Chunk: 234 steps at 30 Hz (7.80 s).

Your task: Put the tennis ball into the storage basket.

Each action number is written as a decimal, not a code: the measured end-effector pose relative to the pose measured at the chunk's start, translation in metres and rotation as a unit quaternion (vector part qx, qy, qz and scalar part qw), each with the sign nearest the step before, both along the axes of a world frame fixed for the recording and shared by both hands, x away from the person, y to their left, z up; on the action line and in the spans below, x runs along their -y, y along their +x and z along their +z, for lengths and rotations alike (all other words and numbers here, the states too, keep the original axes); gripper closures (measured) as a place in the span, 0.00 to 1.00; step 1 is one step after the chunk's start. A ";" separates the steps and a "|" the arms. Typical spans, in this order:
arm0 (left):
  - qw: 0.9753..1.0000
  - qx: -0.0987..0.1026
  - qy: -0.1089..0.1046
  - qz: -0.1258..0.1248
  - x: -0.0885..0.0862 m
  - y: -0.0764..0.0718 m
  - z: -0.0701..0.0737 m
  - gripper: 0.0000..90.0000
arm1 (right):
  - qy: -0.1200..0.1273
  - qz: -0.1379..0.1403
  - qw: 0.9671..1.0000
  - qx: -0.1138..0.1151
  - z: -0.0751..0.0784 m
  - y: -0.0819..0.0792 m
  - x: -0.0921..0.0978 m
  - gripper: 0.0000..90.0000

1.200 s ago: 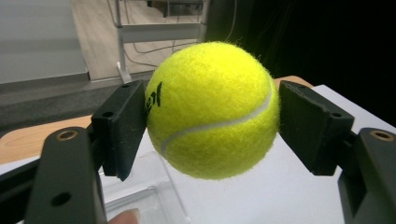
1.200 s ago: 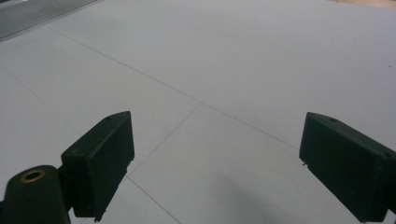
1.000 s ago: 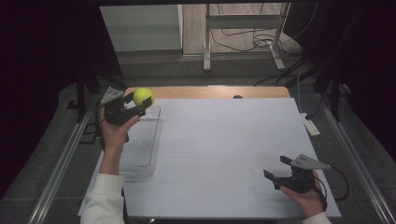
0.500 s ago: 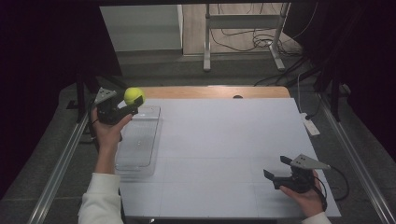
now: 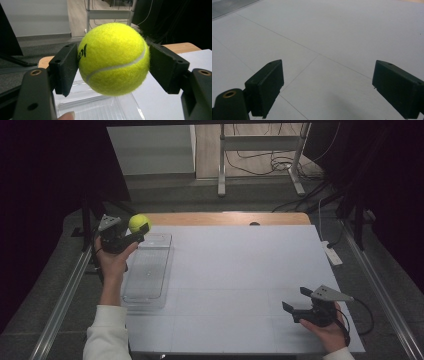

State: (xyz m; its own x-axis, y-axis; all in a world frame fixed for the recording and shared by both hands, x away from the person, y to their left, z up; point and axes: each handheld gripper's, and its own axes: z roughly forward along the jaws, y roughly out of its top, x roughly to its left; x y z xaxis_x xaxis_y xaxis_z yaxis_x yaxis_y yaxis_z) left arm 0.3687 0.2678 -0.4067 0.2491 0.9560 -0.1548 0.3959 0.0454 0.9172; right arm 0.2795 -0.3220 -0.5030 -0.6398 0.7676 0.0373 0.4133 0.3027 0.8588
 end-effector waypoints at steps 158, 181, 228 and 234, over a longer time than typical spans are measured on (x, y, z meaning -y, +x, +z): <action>0.958 -0.222 0.176 0.041 0.006 0.067 -0.083 0.40 | 0.001 -0.002 1.000 -0.004 -0.001 0.001 0.001 0.12; 0.984 -0.167 0.063 -0.018 -0.004 0.041 -0.063 0.29 | 0.009 -0.002 1.000 -0.007 -0.002 0.003 0.003 0.12; 0.983 -0.064 0.013 -0.169 0.047 -0.095 -0.057 0.18 | 0.014 0.000 1.000 0.000 0.002 0.001 0.001 0.12; 0.982 -0.064 0.013 -0.175 0.048 -0.108 -0.065 0.18 | 0.015 0.001 1.000 0.002 0.002 0.001 0.001 0.12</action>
